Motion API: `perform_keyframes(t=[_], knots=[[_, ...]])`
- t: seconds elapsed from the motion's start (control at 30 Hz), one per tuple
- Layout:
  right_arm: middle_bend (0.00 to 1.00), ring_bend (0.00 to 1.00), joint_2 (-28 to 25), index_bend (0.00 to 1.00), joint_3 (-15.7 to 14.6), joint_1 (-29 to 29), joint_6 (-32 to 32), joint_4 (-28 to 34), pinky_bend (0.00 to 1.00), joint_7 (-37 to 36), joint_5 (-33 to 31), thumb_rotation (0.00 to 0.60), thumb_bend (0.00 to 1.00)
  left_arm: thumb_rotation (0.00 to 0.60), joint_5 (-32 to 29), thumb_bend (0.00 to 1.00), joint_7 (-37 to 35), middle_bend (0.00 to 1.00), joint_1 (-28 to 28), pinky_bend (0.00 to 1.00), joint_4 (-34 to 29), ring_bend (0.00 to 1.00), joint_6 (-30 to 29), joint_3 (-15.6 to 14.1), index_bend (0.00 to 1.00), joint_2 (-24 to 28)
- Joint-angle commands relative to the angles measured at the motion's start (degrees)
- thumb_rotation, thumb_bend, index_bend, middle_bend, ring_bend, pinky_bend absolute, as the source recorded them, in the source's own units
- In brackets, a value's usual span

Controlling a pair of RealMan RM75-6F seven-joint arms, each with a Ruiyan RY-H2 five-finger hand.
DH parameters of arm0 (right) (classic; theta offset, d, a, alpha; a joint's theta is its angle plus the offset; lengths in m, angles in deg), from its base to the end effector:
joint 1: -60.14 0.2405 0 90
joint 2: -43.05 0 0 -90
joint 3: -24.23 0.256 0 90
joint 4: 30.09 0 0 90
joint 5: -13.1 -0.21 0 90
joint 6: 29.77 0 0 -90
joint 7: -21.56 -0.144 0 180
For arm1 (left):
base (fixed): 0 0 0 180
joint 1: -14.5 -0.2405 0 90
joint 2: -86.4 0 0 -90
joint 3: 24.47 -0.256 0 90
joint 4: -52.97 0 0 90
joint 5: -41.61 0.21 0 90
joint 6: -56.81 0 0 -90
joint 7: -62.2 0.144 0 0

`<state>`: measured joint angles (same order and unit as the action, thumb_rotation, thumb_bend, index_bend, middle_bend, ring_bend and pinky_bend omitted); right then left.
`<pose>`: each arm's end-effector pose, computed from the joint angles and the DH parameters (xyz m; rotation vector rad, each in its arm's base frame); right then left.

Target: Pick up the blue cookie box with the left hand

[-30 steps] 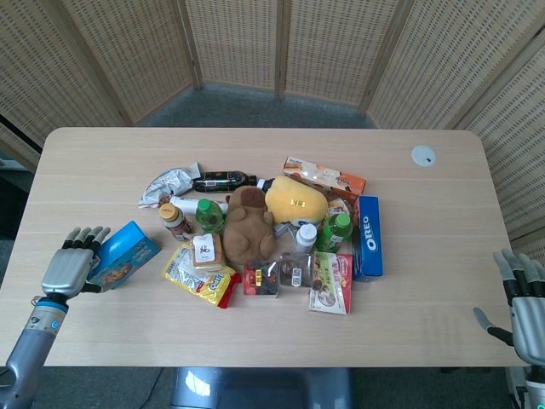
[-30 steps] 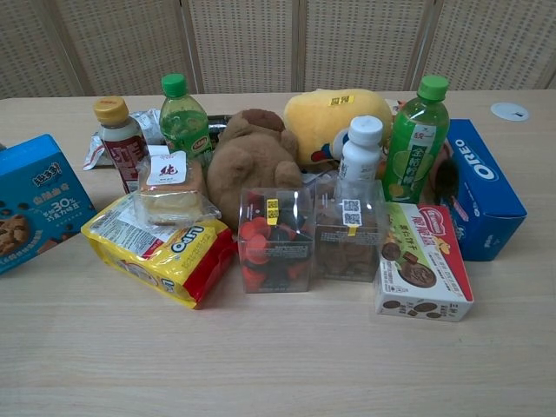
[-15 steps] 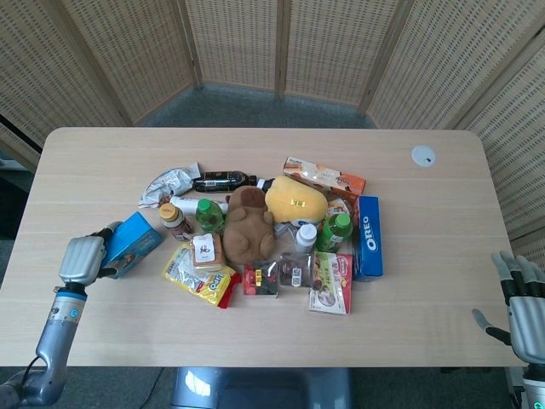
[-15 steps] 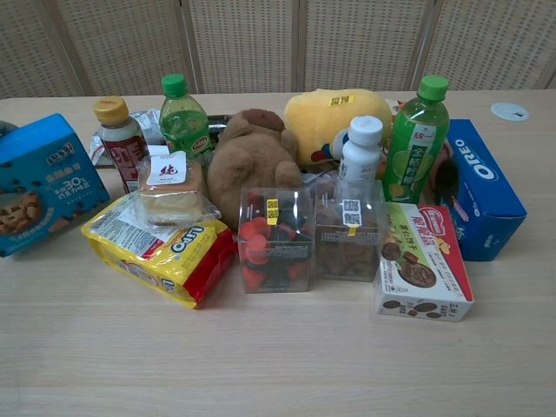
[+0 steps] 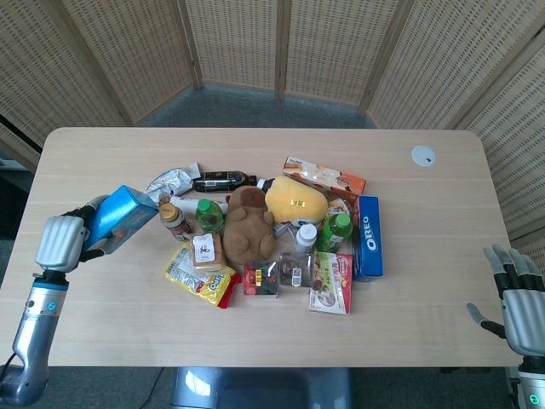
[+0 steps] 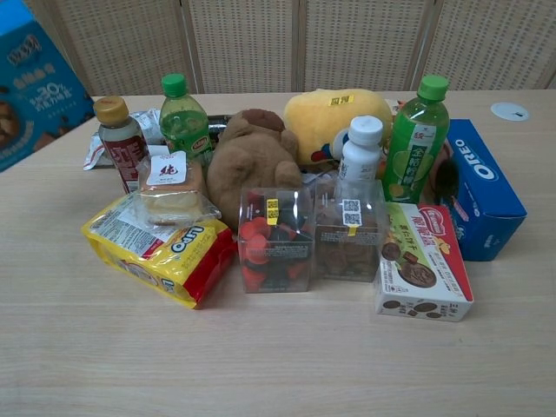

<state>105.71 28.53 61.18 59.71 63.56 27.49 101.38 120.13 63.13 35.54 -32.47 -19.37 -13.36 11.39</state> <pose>-0.3081 -0.1650 0.1764 1.3585 -0.7720 0.8594 -0.2592 0.2936 0.1156 -1.4121 -0.8744 -1.1007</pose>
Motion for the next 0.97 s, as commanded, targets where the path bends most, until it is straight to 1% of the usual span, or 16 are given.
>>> perform_keyframes(t=[0.03,0.23,0.33,0.43,0.6,0.97], knots=[[0.01,0.00,-0.05,0.00,0.01,0.14,0.05,0.08,0.00,0.00,0.28,0.584,0.22,0.600,0.05,0.47,2.83,0.66,0.88,0.84,-9.21,0.79,-1.34,3.60,0.57,7.30],[0.01,0.00,0.20,0.00,-0.65,-0.34,0.82,-0.29,0.00,-0.66,1.14,0.583,0.22,0.600,-1.62,0.47,4.43,0.66,1.64,0.84,-19.55,0.79,-2.34,8.21,0.57,15.22],[0.01,0.00,0.16,0.00,-1.08,-0.94,1.53,-0.68,0.00,-1.34,1.40,0.585,0.22,0.600,-3.40,0.47,4.80,0.66,1.67,0.83,-23.63,0.79,-2.66,10.17,0.58,18.56],[0.01,0.00,-0.04,0.00,-1.29,-1.54,2.41,-1.08,0.00,-2.07,1.59,0.587,0.22,0.600,-4.94,0.47,4.63,0.66,1.52,0.83,-26.37,0.79,-3.15,11.51,0.57,20.83],[0.01,0.00,-0.16,0.00,-1.45,-2.21,3.61,-1.51,0.00,-2.94,2.03,0.587,0.22,0.600,-6.05,0.47,3.26,0.66,0.92,0.83,-28.53,0.79,-4.05,12.17,0.58,22.62],[0.01,0.00,-0.45,0.00,-1.43,-2.12,3.70,-0.70,0.00,-2.38,2.62,0.584,0.22,0.600,-5.45,0.47,2.11,0.66,0.66,0.82,-28.48,0.79,-4.38,10.94,0.58,23.36]])
